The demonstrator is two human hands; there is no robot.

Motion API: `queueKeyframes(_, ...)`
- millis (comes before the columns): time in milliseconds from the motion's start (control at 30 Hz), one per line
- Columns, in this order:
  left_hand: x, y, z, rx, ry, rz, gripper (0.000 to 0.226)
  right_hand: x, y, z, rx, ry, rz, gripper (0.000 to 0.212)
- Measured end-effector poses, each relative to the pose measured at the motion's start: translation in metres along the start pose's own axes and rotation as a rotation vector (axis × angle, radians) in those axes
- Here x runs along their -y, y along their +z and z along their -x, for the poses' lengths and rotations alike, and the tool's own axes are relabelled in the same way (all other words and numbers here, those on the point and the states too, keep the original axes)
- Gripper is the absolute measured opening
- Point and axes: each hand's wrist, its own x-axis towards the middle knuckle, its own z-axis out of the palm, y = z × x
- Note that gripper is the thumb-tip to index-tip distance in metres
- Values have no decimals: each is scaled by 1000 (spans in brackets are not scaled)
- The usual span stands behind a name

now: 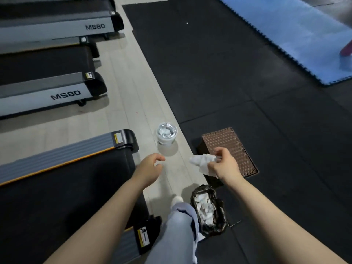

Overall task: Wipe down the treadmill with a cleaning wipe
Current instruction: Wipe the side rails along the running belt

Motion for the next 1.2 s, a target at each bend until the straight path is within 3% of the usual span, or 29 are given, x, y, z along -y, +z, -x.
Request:
queueKeyframes(67, 8, -11, -23, -34, -50, -6, 33, 15, 12, -29, 23, 13, 29, 45)
queueKeyframes(200, 21, -46, -81, -76, -105, 44, 31, 58, 36, -94, 83, -32, 51, 10)
queueKeyframes(433, 58, -142, -188, -153, -236, 116, 30, 181, 119, -220, 276, -140, 57, 6)
queueKeyframes(733, 104, -232, -219, -420, -452, 152, 31, 298, 252, -305, 617, -329, 246, 4)
queueKeyframes(1000, 125, -225, -188, -706, -821, 299, 36, 364, 351, -350, 1010, -572, 501, 15)
queueKeyframes(1200, 108, -194, -169, -876, -1043, 368, 44, 410, 382, -364, 1131, -656, 607, 22)
